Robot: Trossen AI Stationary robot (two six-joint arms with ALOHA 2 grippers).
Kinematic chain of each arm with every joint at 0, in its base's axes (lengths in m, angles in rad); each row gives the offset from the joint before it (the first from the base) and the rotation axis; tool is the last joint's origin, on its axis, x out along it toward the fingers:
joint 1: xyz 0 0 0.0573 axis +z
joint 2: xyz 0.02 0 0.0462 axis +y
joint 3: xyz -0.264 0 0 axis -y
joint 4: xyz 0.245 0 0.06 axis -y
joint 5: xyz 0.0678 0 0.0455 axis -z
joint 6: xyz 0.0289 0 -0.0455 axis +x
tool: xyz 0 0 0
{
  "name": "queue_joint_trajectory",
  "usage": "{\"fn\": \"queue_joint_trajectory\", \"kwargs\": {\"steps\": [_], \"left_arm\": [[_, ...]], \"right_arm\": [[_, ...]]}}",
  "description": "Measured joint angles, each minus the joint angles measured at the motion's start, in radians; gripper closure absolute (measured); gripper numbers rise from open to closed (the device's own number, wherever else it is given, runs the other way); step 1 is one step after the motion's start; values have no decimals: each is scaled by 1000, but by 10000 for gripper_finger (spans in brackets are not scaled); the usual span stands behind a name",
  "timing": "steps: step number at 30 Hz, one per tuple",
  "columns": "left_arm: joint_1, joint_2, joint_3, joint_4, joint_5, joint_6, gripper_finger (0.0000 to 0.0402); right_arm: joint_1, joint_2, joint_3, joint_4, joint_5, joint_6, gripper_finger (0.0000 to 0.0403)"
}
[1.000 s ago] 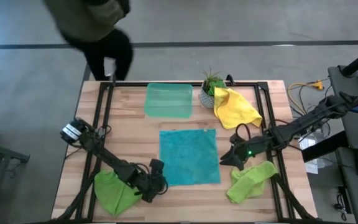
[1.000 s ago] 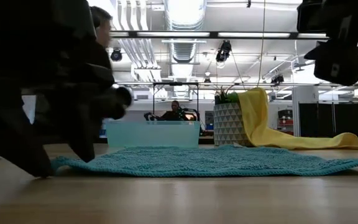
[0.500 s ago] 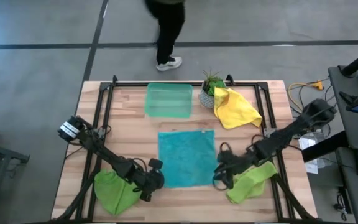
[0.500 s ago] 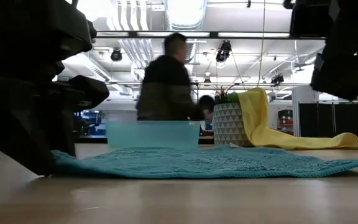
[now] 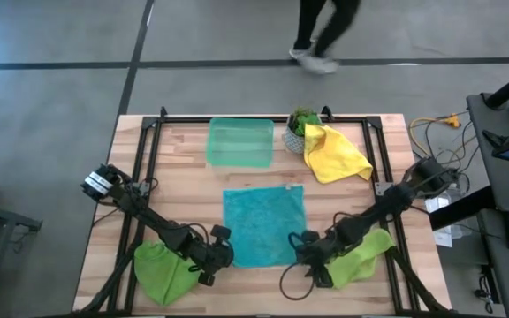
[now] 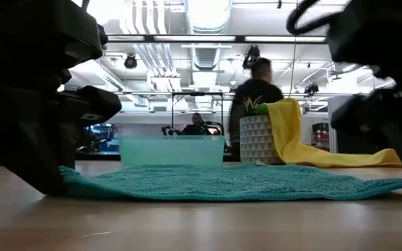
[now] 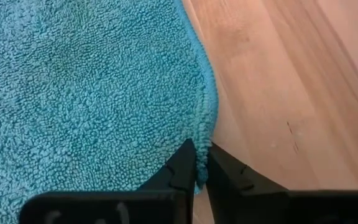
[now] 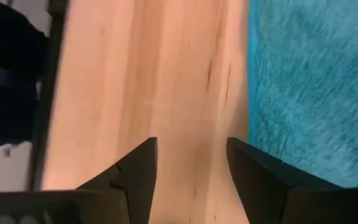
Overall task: Fold microfiber towels
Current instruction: Fold the blue microfiber towel
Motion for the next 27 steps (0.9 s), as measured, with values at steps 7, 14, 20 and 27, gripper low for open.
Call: {"fn": "queue_joint_trajectory", "kwargs": {"steps": [7,14,20,27], "left_arm": [[2,0,-2,7,13,-11,386],[8,0,-2,9,24,-29,386],[16,0,-2,9,32,-29,386],[19,-8,-2,11,32,-52,388]], "right_arm": [[18,-67,4,-153,159,-13,216],[17,-34,-8,-133,170,-111,216],[17,8,-8,-104,161,-144,216],[17,22,-7,-157,170,-136,285]]}}
